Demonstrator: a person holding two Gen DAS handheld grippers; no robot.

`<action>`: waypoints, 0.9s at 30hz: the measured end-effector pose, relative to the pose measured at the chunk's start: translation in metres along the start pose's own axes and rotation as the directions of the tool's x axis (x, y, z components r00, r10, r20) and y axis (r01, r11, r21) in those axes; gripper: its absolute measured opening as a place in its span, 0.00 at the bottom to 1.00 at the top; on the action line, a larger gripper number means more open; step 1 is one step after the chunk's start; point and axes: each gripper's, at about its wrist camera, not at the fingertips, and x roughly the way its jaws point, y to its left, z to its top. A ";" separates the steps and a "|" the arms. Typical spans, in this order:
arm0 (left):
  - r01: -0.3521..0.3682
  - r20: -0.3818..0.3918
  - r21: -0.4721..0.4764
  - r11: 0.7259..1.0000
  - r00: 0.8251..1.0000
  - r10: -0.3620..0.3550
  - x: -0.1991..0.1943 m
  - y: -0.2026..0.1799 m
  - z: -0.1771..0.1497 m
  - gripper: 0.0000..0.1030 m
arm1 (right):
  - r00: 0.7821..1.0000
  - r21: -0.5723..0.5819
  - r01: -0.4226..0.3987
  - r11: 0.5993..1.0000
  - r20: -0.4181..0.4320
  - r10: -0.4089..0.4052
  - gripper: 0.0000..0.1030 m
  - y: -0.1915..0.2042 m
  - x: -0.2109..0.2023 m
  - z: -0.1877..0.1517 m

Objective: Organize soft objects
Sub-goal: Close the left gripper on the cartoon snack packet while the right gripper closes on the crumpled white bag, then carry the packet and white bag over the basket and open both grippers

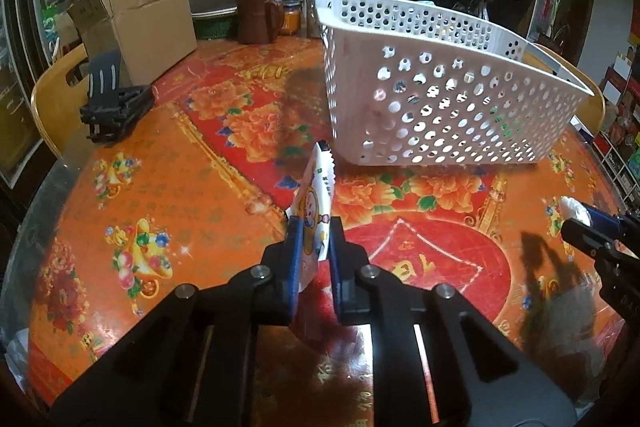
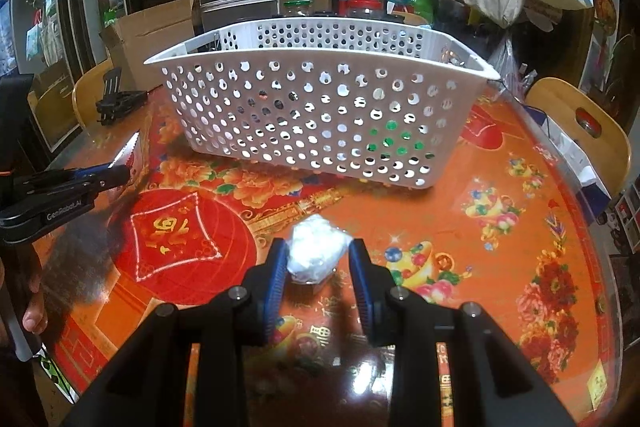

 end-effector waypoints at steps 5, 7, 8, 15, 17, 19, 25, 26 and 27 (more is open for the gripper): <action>-0.001 0.006 -0.007 1.000 1.000 0.001 -0.009 0.000 0.004 0.11 | 1.000 -0.001 0.004 1.000 0.013 -0.004 0.30 -0.002 -0.006 0.003; -0.003 0.013 -0.006 1.000 1.000 0.003 -0.012 0.000 0.005 0.11 | 1.000 -0.001 0.006 1.000 0.022 -0.006 0.30 -0.004 -0.010 0.007; -0.001 0.016 -0.007 1.000 1.000 0.001 -0.014 -0.001 0.006 0.11 | 1.000 0.000 0.007 1.000 0.029 -0.007 0.30 -0.005 -0.013 0.010; 0.012 0.025 -0.009 1.000 1.000 -0.012 -0.026 -0.004 0.016 0.11 | 0.997 -0.002 0.024 1.000 0.080 -0.024 0.29 -0.013 -0.033 0.035; 0.012 0.031 -0.005 1.000 0.999 -0.012 -0.029 -0.005 0.021 0.11 | 0.995 -0.003 0.028 1.000 0.093 -0.028 0.29 -0.015 -0.038 0.044; 0.014 0.036 -0.002 1.000 0.999 -0.014 -0.032 -0.007 0.026 0.11 | 0.994 -0.003 0.031 1.000 0.104 -0.030 0.29 -0.017 -0.043 0.053; 0.025 0.049 -0.001 1.000 0.998 -0.025 -0.041 -0.007 0.042 0.11 | 0.992 -0.003 0.034 0.999 0.125 -0.033 0.29 -0.023 -0.051 0.076; 0.026 0.051 -0.001 1.000 0.998 -0.026 -0.042 -0.007 0.046 0.11 | 0.991 -0.003 0.031 1.000 0.127 -0.030 0.29 -0.023 -0.052 0.080; 0.028 0.052 -0.001 1.000 0.998 -0.027 -0.043 -0.007 0.049 0.11 | 0.991 -0.002 0.031 1.000 0.130 -0.031 0.29 -0.024 -0.053 0.084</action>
